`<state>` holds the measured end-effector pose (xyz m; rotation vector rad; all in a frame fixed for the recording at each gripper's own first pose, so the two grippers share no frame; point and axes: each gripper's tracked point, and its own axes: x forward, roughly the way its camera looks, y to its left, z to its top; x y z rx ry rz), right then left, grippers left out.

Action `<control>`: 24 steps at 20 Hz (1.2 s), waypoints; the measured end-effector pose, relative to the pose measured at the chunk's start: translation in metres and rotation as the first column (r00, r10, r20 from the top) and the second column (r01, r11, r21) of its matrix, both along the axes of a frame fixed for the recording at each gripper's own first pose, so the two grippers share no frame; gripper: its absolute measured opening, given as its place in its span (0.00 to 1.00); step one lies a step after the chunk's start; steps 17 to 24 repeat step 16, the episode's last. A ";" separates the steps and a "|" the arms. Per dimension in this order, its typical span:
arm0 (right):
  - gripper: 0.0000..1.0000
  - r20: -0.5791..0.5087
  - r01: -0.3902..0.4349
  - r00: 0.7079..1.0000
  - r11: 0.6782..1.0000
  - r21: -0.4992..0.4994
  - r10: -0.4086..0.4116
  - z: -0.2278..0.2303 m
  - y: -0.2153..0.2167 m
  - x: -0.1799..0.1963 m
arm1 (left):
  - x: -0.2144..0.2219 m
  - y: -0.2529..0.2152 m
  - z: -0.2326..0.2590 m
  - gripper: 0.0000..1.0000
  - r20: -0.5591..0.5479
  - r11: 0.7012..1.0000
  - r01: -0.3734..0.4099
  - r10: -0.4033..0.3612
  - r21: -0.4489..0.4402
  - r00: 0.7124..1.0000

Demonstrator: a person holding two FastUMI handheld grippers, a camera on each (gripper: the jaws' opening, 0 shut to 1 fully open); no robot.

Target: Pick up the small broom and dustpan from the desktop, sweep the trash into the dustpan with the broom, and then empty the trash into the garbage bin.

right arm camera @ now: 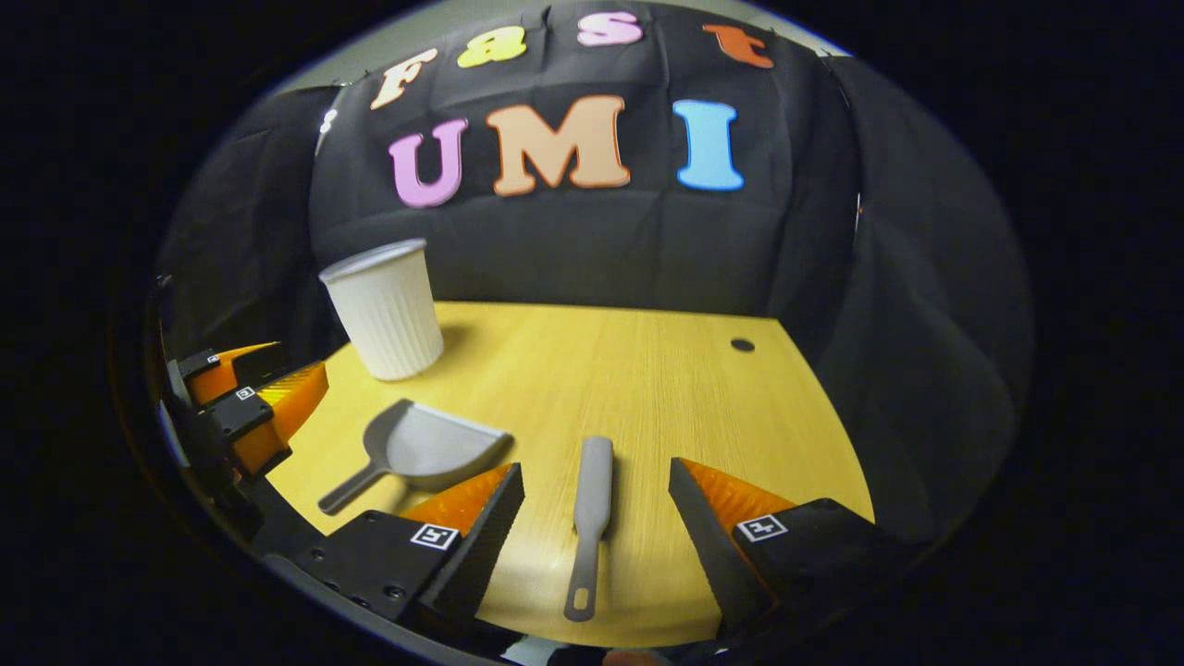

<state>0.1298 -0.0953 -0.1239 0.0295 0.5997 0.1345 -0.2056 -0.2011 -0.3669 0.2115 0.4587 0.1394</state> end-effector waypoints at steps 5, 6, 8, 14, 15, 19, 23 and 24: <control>0.92 0.304 0.073 0.951 0.997 -0.034 -0.059 0.105 -0.013 0.004 | 0.024 -0.028 0.070 0.85 0.217 0.989 0.122 -0.102 -0.080 0.971; 0.92 0.349 0.084 0.934 0.996 -0.015 -0.073 0.121 -0.012 0.005 | 0.024 -0.033 0.081 0.85 0.260 0.987 0.143 -0.118 -0.076 0.958; 0.92 0.395 0.101 0.914 0.995 0.011 -0.097 0.148 -0.008 0.003 | 0.025 -0.037 0.091 0.85 0.296 0.984 0.161 -0.132 -0.072 0.946; 0.91 0.489 0.142 0.862 0.990 0.018 -0.133 0.190 0.002 0.018 | 0.026 -0.022 0.107 0.85 0.374 0.975 0.191 -0.136 -0.116 0.918; 0.91 0.491 0.146 0.860 0.989 0.019 -0.136 0.190 0.005 0.019 | 0.027 -0.019 0.108 0.85 0.375 0.975 0.192 -0.136 -0.116 0.917; 0.91 0.481 0.144 0.866 0.989 0.019 -0.135 0.187 0.007 0.019 | 0.028 -0.017 0.109 0.85 0.376 0.974 0.195 -0.139 -0.113 0.916; 0.91 0.481 0.144 0.866 0.989 0.019 -0.135 0.187 0.007 0.019 | 0.028 -0.017 0.109 0.85 0.376 0.974 0.195 -0.139 -0.113 0.916; 0.91 0.481 0.144 0.866 0.989 0.019 -0.135 0.187 0.007 0.019 | 0.028 -0.017 0.109 0.85 0.376 0.974 0.195 -0.139 -0.113 0.916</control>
